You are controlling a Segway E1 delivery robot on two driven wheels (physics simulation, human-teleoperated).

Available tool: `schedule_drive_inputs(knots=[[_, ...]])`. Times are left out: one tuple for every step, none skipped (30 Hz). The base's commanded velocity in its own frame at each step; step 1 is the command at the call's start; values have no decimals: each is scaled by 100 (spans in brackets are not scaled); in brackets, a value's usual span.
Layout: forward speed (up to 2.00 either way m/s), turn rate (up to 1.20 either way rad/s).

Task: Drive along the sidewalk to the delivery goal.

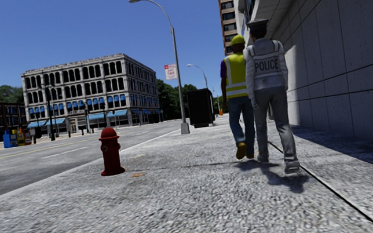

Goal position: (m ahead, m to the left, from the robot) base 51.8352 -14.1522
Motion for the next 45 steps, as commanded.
schedule_drive_inputs(knots=[[105, -34], [105, -34], [105, -27], [105, -27], [105, -9], [105, 0], [105, 0], [105, 0], [105, 0], [105, 0], [105, 0], [105, 0], [105, 0], [105, 0], [105, 0], [105, 0], [105, 0], [105, -3], [105, -16], [105, -22], [105, -22], [105, -26], [105, -29], [105, -30], [105, -30], [104, -30], [103, -28], [103, -15], [103, -15], [104, 0], [105, 0], [105, 0], [105, 0], [105, 0], [105, 0], [105, -1], [105, -1], [100, -25], [96, -39], [95, -44], [94, -45], [94, -45], [94, -43], [94, 0], [102, 0]])
